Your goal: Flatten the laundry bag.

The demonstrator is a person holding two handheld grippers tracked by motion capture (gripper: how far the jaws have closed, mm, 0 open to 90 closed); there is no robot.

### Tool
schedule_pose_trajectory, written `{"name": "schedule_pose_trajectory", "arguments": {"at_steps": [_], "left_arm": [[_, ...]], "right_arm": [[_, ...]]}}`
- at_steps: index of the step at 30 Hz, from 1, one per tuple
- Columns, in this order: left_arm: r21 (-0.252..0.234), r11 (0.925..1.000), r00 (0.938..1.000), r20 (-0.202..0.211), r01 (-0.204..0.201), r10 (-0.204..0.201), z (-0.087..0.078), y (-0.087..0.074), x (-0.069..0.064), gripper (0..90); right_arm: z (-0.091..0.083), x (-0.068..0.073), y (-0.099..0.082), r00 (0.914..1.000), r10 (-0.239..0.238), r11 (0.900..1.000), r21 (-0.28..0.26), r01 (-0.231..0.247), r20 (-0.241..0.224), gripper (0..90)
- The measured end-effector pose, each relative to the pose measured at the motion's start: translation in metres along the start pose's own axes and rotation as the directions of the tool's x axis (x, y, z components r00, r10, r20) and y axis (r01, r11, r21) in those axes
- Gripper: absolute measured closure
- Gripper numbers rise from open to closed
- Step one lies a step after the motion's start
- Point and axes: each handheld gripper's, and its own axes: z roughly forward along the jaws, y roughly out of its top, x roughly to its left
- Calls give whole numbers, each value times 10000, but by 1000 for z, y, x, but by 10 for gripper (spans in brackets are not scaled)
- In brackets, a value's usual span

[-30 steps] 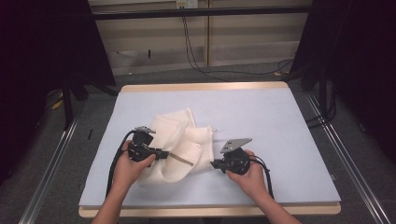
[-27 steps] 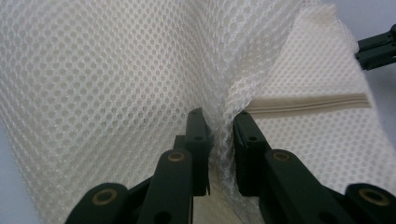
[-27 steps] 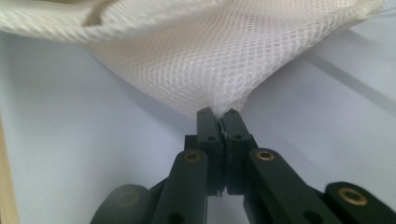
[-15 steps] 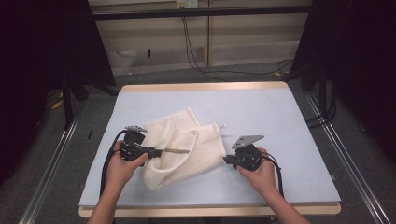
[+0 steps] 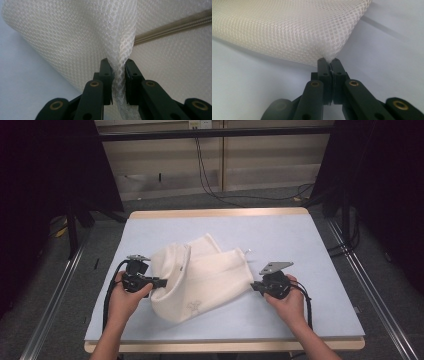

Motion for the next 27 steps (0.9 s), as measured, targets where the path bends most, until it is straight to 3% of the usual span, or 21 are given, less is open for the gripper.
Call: {"name": "schedule_pose_trajectory", "arguments": {"at_steps": [8,15,21,27], "left_arm": [[-97,9999,9994,-330,78,-81,0,0,5,792],[-93,9992,9978,-536,391,-396,4,-5,16,792],[-319,9968,9953,-618,734,-752,9,-6,24,792],[-253,9968,9951,-620,761,-775,4,-7,28,731]], "right_arm": [[-15,-23,-16,9973,484,9988,-26,-483,560,882],[-24,-31,-24,9948,715,9974,-60,-713,728,882],[-28,-32,-27,9944,865,9962,-110,-859,614,882],[-30,-27,-29,9951,879,9961,-121,-874,464,881]]}}
